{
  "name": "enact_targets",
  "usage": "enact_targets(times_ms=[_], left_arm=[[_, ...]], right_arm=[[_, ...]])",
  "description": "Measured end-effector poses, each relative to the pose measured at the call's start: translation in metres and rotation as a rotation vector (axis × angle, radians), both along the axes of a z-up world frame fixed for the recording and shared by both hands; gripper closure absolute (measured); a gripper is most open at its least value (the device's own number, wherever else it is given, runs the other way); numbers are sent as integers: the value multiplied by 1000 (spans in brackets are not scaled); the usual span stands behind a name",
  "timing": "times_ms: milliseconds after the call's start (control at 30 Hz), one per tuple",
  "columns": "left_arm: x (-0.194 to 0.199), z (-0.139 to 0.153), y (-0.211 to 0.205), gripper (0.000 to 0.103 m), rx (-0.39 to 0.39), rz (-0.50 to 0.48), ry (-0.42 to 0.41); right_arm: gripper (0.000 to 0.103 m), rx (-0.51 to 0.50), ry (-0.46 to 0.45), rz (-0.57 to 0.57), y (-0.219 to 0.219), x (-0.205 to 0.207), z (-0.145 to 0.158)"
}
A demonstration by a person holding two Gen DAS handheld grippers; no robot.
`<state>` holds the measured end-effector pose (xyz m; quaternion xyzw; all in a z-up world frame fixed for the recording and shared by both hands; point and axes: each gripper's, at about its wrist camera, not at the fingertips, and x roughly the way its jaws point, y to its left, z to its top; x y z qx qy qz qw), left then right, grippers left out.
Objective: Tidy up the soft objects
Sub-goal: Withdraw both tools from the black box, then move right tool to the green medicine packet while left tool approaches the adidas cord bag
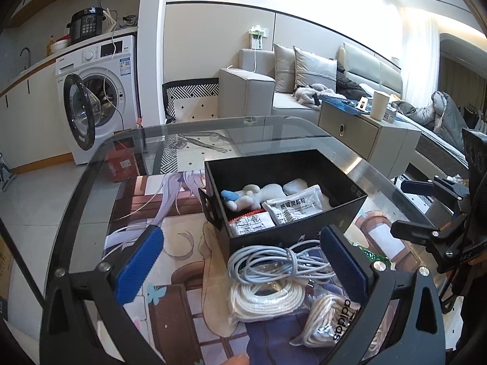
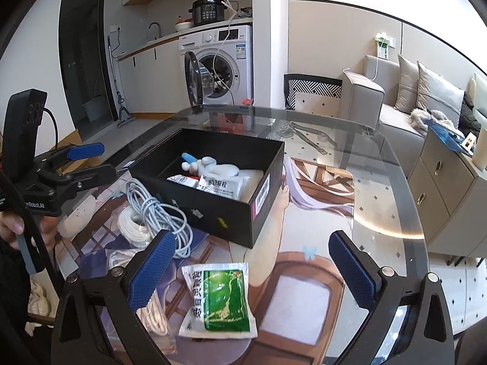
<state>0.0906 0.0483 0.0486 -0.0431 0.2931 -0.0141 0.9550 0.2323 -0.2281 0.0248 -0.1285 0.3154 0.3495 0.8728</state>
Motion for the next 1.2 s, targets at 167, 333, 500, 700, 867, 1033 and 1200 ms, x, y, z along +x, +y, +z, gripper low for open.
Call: enact_targets(times_ms=[167,333,500,700,867,1033,1200], left_arm=[[-12,2,-7,0,11,-11,-8],[-19,0,-14,0,25,-21,3],[-27,-2,-22,0,34,-37,11],[-34,-9,-31,0,11,-52,37],[-38,-19,-49,0,21,-85,66],[-37,-31,-64,0,5,-92,115],[-32,-40,-72,0,-30,-72,158]], right_arm=[[1,-6,13,-3,-7,-8,-5],[1,-26,22,7,-10,-18,-6],[1,-62,6,47,-6,-27,-8],[1,-69,7,54,-4,-29,-7],[1,-69,-2,60,-7,-31,-5],[1,-63,1,60,-9,-30,-6],[1,-58,13,56,-11,-26,-8]])
